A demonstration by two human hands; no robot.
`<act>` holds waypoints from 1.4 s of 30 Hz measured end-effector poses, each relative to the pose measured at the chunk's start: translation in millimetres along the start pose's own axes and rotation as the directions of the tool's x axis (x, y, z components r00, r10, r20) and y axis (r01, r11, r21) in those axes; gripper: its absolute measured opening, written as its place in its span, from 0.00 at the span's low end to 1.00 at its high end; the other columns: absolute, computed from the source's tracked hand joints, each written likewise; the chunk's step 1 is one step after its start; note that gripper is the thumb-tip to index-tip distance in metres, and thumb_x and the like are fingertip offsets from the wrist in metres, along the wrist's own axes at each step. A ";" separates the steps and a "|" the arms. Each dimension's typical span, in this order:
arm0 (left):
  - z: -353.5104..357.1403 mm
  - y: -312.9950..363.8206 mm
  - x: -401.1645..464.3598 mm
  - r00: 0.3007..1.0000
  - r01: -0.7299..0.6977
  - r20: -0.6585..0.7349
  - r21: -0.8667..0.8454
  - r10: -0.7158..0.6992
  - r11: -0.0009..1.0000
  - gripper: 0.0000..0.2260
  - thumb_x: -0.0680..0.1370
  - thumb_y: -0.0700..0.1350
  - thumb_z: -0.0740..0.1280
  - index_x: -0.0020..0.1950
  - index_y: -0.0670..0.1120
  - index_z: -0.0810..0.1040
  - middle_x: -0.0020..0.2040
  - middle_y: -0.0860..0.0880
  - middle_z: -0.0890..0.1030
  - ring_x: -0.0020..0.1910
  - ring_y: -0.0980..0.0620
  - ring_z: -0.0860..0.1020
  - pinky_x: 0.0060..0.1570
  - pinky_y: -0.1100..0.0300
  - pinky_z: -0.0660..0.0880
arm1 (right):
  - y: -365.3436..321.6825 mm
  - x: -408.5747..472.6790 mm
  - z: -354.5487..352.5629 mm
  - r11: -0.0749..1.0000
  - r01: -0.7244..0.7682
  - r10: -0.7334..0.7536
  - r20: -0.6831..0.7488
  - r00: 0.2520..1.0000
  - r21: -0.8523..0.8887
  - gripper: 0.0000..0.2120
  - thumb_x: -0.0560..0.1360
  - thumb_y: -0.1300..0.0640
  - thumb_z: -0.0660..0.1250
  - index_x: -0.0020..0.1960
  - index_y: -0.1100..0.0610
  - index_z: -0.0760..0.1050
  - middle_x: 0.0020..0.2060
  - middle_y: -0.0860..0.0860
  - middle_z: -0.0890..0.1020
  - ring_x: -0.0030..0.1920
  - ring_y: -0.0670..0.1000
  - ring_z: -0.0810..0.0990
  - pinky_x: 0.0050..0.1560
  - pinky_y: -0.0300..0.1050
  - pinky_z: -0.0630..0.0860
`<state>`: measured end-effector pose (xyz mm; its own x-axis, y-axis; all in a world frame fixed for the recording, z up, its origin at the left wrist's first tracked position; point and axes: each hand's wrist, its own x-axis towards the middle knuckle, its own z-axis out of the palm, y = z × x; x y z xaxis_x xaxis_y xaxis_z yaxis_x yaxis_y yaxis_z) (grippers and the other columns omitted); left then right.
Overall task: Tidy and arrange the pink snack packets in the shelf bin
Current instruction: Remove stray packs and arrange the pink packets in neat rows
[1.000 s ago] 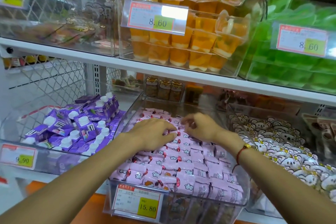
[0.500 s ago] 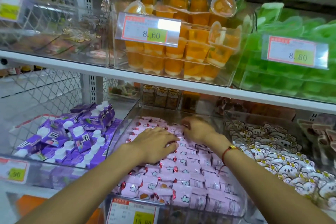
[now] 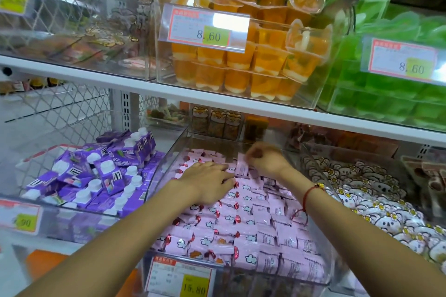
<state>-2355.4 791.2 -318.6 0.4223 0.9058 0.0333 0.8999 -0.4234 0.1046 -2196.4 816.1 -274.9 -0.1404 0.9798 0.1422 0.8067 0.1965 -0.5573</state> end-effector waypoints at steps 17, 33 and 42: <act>-31.8 26.5 -19.2 0.924 -0.106 -0.382 -0.309 -0.022 0.945 0.30 0.71 0.58 0.72 0.69 0.52 0.66 0.65 0.51 0.74 0.50 0.57 0.74 0.41 0.66 0.71 | -4.1 -51.5 -6.1 0.424 -0.036 0.452 -0.177 0.874 0.905 0.14 0.79 0.54 0.62 0.60 0.62 0.71 0.53 0.59 0.81 0.43 0.51 0.81 0.43 0.40 0.81; -59.7 14.2 -26.4 0.960 0.136 0.034 -0.924 -0.278 0.356 0.18 0.70 0.63 0.70 0.42 0.49 0.84 0.37 0.49 0.85 0.32 0.58 0.82 0.24 0.70 0.71 | -2.0 -65.4 -14.9 0.930 0.367 -0.361 -0.165 0.918 0.006 0.21 0.73 0.55 0.70 0.65 0.49 0.73 0.57 0.47 0.79 0.56 0.48 0.76 0.58 0.47 0.73; -57.0 10.8 -20.9 0.973 -0.004 -0.096 -0.918 -0.211 0.396 0.09 0.76 0.47 0.70 0.55 0.50 0.76 0.42 0.55 0.83 0.36 0.65 0.81 0.29 0.69 0.75 | 11.1 -58.0 -16.4 0.875 0.149 -0.144 -0.048 0.988 0.460 0.15 0.73 0.58 0.72 0.59 0.52 0.78 0.48 0.44 0.83 0.40 0.34 0.78 0.37 0.25 0.70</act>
<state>-2360.7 768.5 -261.6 0.2101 0.9720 0.1055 0.2547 -0.1586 0.9539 -2169.9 760.9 -275.9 -0.2272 0.9386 0.2597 0.4211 0.3352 -0.8428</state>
